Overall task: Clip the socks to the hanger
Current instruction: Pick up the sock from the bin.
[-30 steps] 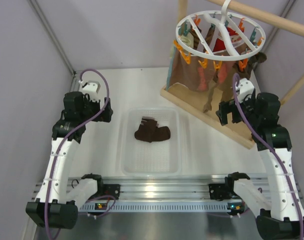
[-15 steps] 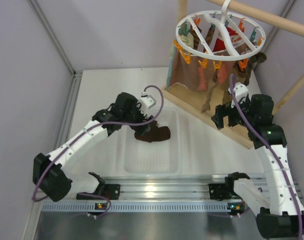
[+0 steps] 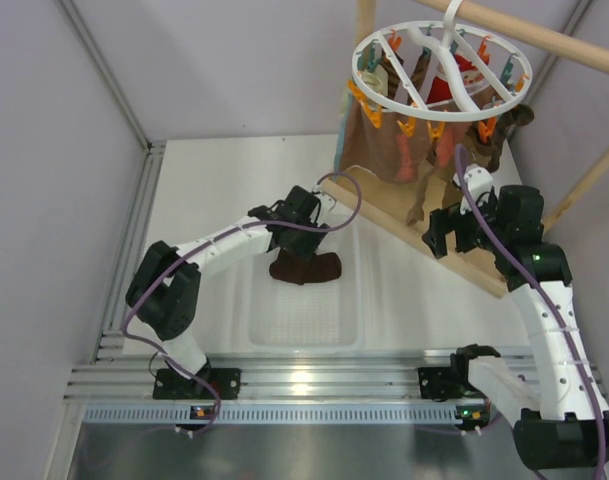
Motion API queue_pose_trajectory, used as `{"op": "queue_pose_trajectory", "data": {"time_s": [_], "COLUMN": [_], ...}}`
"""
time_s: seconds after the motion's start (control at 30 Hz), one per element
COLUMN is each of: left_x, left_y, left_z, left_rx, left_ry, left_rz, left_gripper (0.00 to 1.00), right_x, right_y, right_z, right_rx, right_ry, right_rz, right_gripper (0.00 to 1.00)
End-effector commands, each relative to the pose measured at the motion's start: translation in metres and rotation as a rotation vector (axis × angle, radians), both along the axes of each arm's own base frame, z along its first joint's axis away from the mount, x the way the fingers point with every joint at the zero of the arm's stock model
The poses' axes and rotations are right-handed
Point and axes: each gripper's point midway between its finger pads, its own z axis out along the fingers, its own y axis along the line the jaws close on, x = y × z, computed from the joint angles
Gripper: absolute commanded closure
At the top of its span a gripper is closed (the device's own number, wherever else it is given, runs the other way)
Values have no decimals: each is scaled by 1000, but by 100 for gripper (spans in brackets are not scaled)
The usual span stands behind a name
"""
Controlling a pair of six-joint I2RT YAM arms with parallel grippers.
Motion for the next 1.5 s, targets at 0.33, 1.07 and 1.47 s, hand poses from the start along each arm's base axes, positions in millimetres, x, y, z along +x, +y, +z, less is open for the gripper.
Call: {"op": "queue_pose_trajectory", "data": {"time_s": [0.33,1.07,1.47], "left_x": [3,-89,-112], "left_y": [-18,-42,-59], "left_z": [13,280,311], "left_rx": [-56,-775,-943], "left_ry": [31,-365,-298], "left_rz": [-1,-364,-448], "left_gripper": [100,100,100], "right_x": [8,18,-45], "right_y": [2,91,173], "right_z": [23,71,44], "right_rx": [17,207,226], "right_ry": [-35,-121,-271], "right_rz": [12,343,753], "right_gripper": [0,4,4]}}
